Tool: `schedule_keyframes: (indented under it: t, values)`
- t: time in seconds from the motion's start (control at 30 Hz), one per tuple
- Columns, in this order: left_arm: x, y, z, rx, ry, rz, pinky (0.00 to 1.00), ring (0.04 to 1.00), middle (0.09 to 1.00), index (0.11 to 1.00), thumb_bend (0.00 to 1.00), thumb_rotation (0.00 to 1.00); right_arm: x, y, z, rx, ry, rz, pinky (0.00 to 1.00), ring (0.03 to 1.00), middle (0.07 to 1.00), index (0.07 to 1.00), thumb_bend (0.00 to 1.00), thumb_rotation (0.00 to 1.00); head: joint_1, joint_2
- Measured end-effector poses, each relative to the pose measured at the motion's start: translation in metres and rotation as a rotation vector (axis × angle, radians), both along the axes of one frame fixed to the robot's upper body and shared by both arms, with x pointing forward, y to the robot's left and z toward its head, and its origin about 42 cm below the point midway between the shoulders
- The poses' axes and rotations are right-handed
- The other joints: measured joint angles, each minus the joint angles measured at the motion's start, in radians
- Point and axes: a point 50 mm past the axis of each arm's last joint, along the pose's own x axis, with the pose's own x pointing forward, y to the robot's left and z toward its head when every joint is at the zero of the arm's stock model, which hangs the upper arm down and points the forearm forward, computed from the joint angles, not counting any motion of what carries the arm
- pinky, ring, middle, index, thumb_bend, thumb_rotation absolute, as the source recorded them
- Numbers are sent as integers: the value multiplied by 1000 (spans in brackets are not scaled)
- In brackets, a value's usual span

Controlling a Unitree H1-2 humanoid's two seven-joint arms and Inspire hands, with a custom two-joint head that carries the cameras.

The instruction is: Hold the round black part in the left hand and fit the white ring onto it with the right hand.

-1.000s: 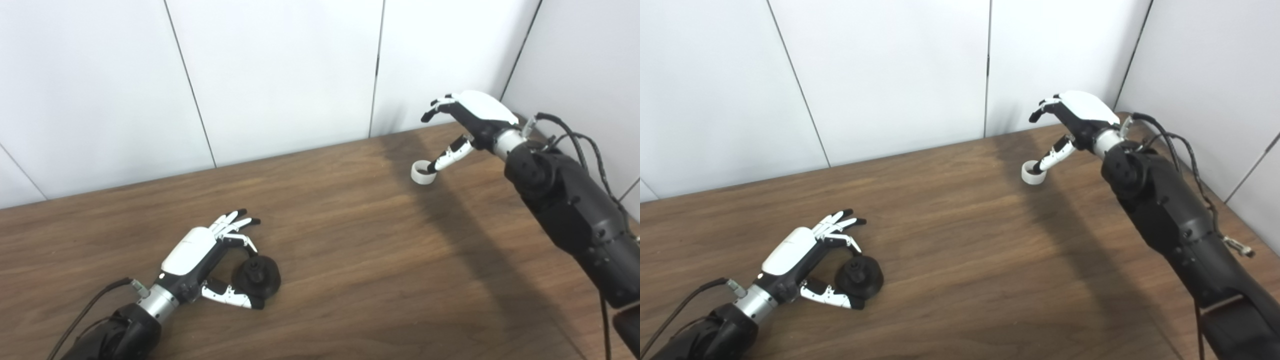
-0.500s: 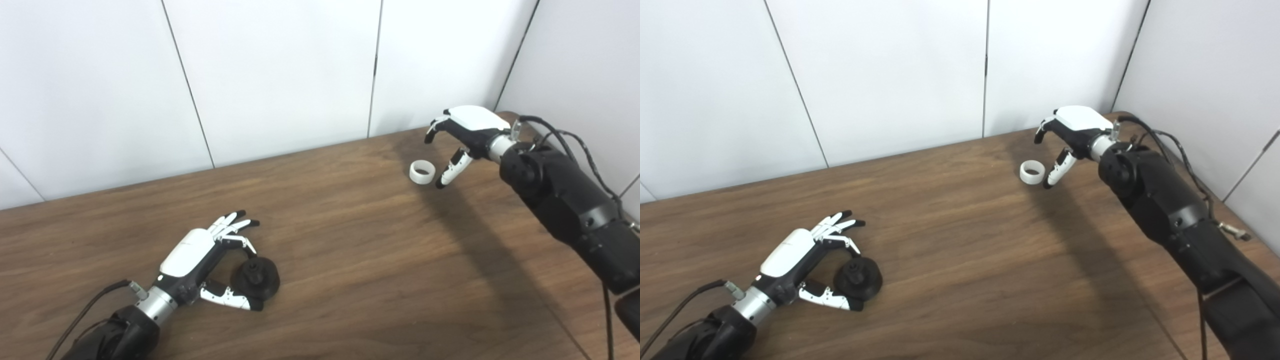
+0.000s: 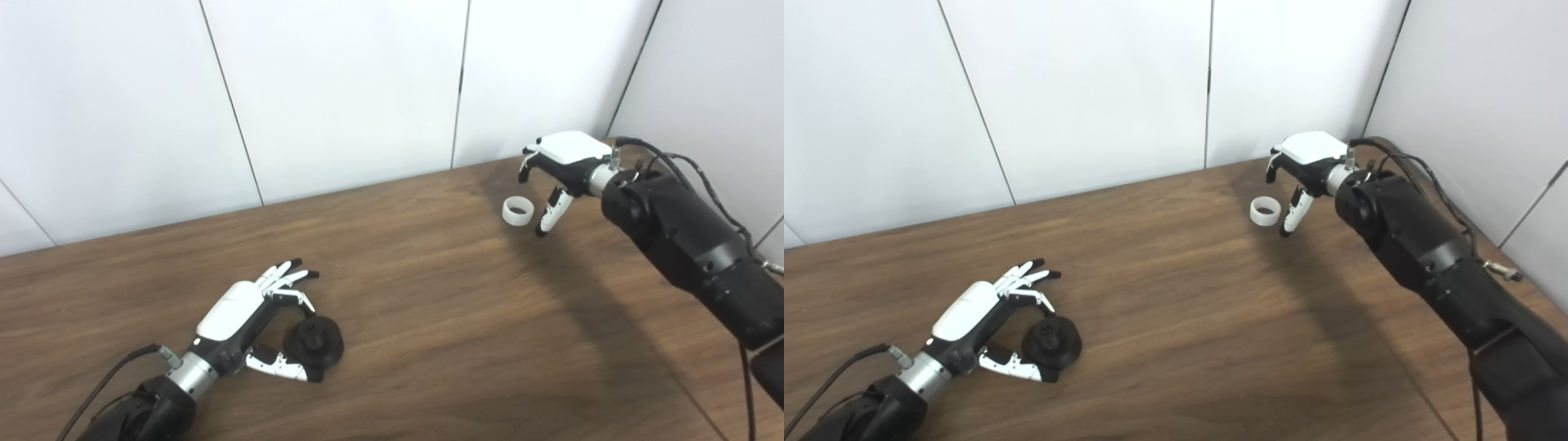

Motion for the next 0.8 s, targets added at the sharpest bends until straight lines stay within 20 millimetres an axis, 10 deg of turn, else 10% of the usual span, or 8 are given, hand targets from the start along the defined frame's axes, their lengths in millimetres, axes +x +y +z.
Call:
schedule_keyframes:
  t: [0.8]
  values:
    - [-8,0,-3,-23,9,3,1000,1000,905,481,524,58,10,11,-9,-38,9,70,1000,1000,949,710,928,260,17,-2]
